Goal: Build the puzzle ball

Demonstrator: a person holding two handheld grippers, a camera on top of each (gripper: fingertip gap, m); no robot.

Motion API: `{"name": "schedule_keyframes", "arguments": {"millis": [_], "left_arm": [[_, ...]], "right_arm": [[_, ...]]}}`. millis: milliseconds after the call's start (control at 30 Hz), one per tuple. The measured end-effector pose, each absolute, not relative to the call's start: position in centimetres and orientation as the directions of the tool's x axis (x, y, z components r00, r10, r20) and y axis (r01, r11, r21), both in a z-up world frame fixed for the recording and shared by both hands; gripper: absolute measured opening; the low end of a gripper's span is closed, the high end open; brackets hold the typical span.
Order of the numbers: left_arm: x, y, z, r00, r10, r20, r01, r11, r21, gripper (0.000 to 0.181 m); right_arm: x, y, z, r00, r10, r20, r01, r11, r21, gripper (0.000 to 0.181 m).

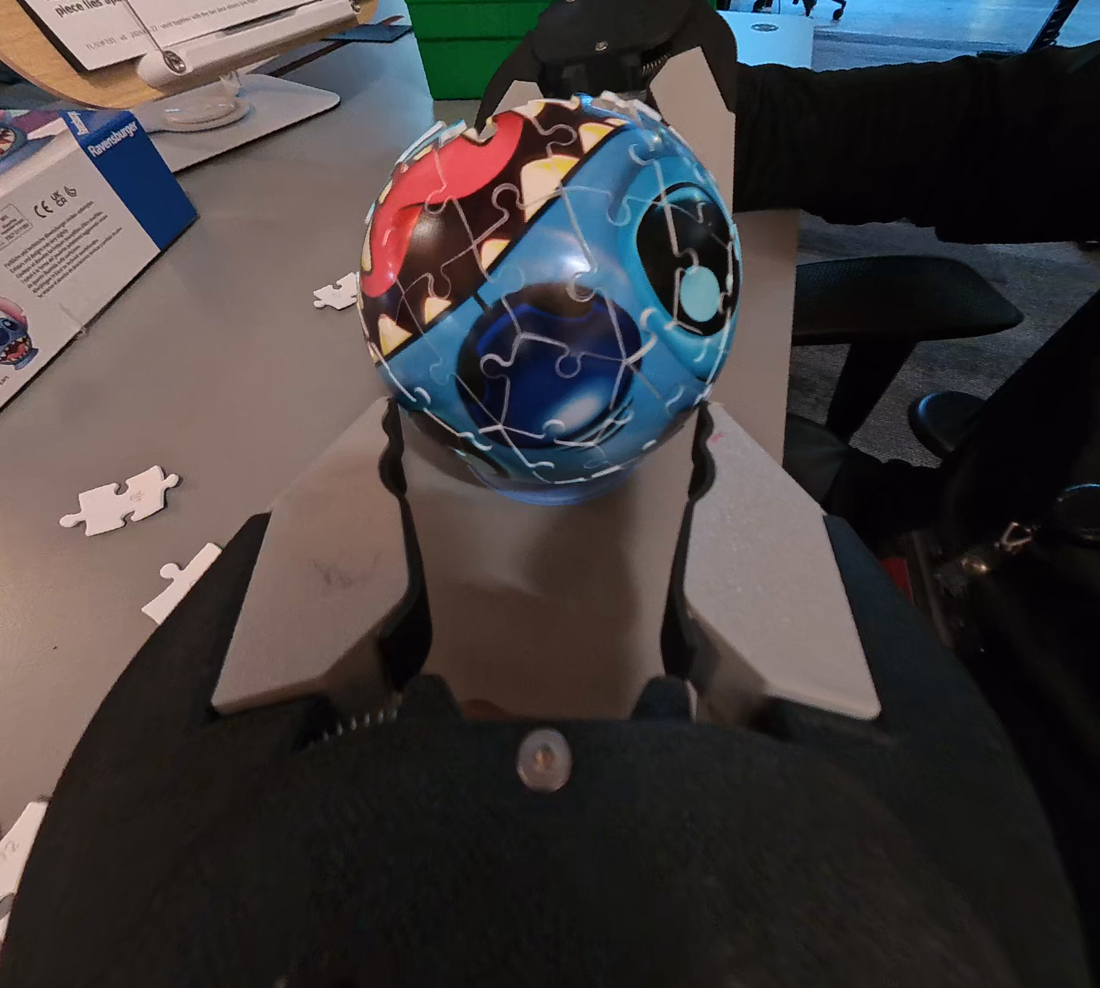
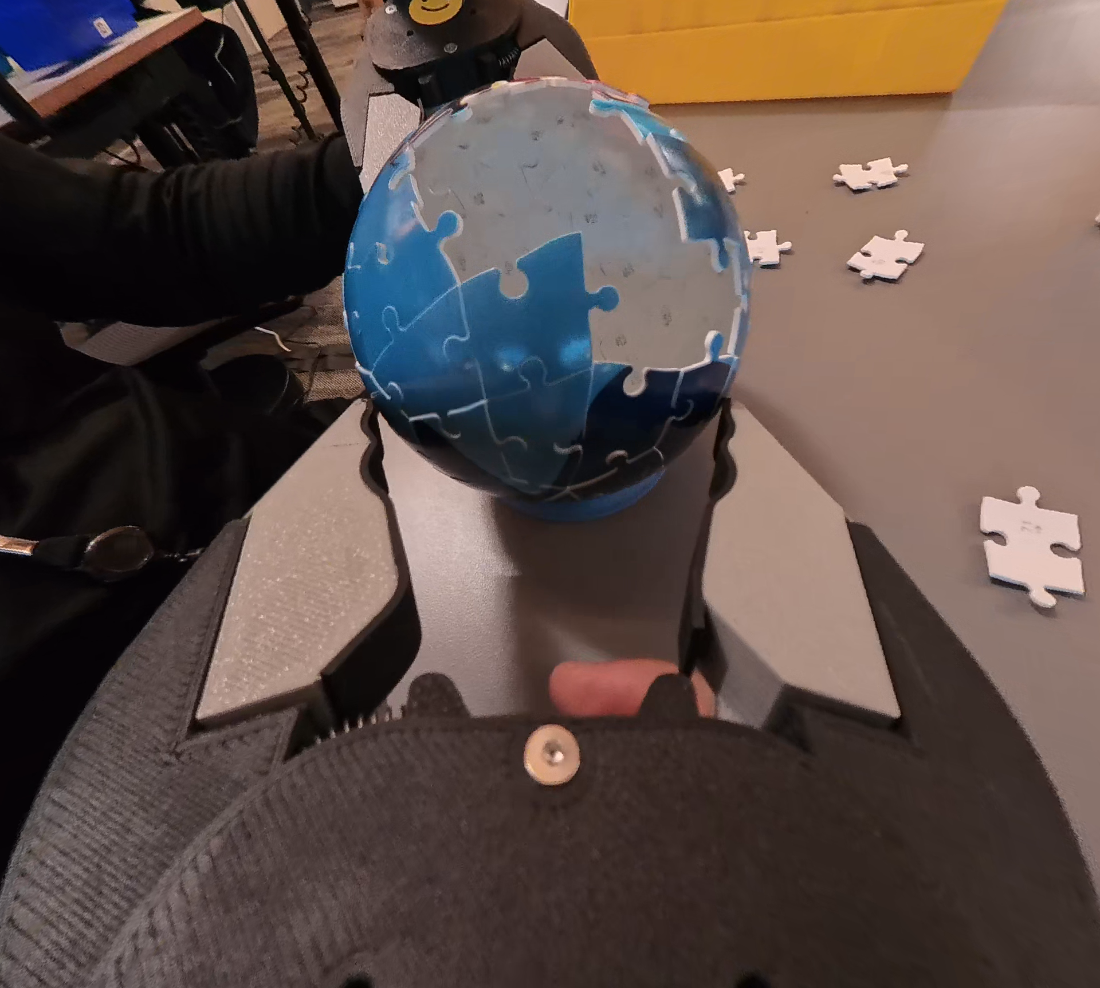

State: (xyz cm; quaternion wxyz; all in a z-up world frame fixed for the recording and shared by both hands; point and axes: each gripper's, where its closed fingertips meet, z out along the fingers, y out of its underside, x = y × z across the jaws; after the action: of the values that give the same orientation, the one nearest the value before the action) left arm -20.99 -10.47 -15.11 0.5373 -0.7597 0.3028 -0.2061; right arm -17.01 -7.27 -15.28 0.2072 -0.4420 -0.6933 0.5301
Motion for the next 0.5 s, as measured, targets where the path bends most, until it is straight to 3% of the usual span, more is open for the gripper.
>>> {"name": "schedule_keyframes", "arguments": {"millis": [500], "left_arm": [[-21.13, -10.14, -15.43, 0.737, -0.675, 0.021, -0.228, -0.278, -0.933, 0.094]], "right_arm": [[-17.06, -6.77, -15.08, -0.509, 0.847, -0.154, 0.373, 0.055, -0.926, 0.108]]}}
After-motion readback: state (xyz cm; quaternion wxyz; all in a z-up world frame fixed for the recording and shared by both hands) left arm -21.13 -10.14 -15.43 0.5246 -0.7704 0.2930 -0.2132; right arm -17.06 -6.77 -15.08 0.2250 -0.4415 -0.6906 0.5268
